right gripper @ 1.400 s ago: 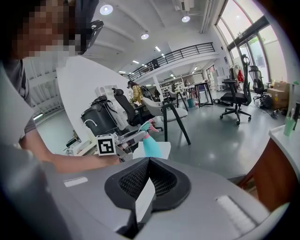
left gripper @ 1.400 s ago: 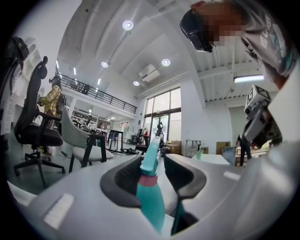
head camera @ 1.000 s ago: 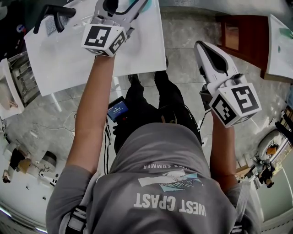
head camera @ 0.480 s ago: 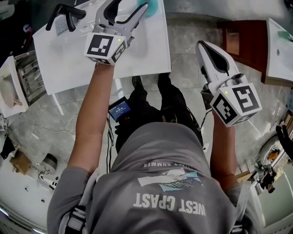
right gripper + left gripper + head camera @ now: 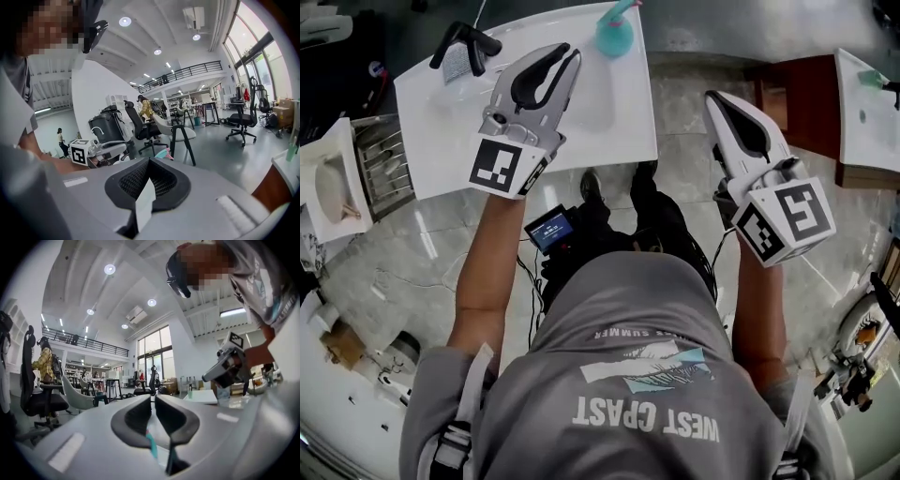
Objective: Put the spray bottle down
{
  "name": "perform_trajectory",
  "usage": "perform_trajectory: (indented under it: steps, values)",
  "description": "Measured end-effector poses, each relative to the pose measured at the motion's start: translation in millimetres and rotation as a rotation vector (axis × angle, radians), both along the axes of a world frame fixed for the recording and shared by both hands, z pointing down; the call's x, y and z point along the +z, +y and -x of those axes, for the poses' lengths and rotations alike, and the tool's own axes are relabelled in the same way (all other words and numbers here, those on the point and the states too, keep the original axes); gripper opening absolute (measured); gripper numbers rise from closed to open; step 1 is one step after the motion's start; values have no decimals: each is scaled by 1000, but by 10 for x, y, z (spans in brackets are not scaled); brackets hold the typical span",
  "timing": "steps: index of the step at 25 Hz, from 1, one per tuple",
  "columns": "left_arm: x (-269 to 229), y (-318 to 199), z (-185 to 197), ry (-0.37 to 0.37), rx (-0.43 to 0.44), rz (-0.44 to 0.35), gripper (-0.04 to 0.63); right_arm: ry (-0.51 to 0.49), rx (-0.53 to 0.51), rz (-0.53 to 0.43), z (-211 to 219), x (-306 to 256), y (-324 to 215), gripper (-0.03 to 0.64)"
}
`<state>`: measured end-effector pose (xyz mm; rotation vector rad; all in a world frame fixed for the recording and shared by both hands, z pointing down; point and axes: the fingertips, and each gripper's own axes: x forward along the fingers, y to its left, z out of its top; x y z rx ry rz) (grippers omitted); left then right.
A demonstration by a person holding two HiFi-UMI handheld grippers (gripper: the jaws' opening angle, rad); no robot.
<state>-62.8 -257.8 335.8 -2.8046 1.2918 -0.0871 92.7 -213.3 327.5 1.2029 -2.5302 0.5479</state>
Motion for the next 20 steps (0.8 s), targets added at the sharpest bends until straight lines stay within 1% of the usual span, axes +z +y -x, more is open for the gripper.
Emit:
perform_trajectory:
  steps: [1, 2, 6, 9, 11, 15, 20]
  values:
    - [-103, 100, -39, -5, 11, -8, 11, 0, -10, -13, -19, -77, 38, 0]
    - [-197, 191, -58, -6, 21, -15, 3, 1, -20, -26, -17, -143, 69, 0]
    - [-570, 530, -25, 7, 43, -35, 3, 26, -79, -77, 95, -390, 233, -2]
    - [-802, 842, -22, 20, 48, -14, 3, 30, -118, -117, 142, -629, 438, -2]
    - [-952, 1012, -23, 31, 56, -24, 3, 26, -128, -142, 162, -765, 529, -2]
    - [-1190, 1283, 8, 35, 75, -68, 3, 26, -135, -177, 239, -959, 668, -2]
    - [-1327, 1525, 7, 42, 102, -99, 3, 40, -132, -201, 275, -1122, 872, -2]
